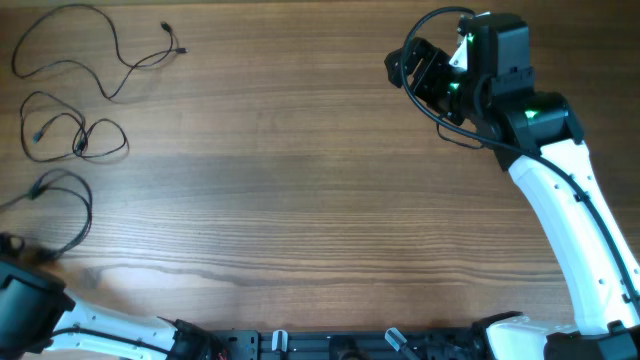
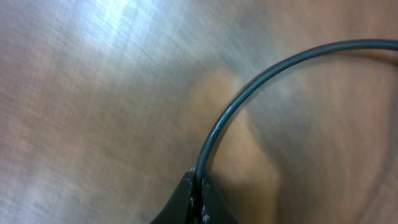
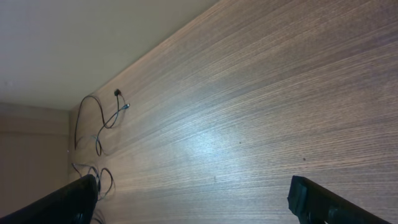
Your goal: Untangle cables
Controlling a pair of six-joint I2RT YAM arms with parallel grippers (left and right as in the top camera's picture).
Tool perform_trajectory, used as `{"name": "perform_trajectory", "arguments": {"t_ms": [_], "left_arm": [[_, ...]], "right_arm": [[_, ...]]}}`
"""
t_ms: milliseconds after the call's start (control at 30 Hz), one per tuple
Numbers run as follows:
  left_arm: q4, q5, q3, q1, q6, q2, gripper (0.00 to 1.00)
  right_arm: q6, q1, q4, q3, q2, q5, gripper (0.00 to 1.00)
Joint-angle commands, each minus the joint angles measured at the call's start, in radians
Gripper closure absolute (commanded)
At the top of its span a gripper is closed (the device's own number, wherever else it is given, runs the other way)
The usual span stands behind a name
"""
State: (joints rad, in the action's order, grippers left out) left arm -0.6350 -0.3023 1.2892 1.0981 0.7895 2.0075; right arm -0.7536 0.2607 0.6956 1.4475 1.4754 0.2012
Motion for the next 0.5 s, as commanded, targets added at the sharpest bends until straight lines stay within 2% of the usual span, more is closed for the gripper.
{"name": "perform_trajectory", "arguments": {"t_ms": [0,100,167,200,233,267,367,467], "left_arm": [[0.045,-0.019,-0.006,0.013,-0.111,-0.039,0.96],[0.1,0.062,-0.006,-0.005,-0.155,-0.039,0.91],[0.129,0.107,-0.002,-0.018,-0.206,-0.039,0.74],[0.131,0.121,0.012,-0.032,-0.214,-0.039,0.52],[0.13,0.128,0.028,-0.047,-0.217,-0.039,0.23],[0.129,0.151,0.056,-0.069,-0.243,-0.039,0.0],[0.115,0.251,0.125,-0.137,-0.262,-0.041,0.0],[0.119,0.333,0.155,-0.212,-0.228,-0.042,0.0]], "right_arm": [[0.018,0.0,-0.002,0.003,0.011,0.008,0.0],[0.018,0.0,-0.001,0.003,0.011,0.008,0.0],[0.018,0.0,-0.001,0.003,0.011,0.009,0.0],[0.018,0.0,-0.002,0.003,0.011,0.009,0.0],[0.017,0.0,-0.002,0.003,0.011,0.009,0.0],[0.016,0.0,-0.002,0.003,0.011,0.009,0.0],[0.01,0.0,-0.002,0.003,0.011,0.009,0.0],[0.01,0.0,-0.003,0.003,0.011,0.009,0.0]]}}
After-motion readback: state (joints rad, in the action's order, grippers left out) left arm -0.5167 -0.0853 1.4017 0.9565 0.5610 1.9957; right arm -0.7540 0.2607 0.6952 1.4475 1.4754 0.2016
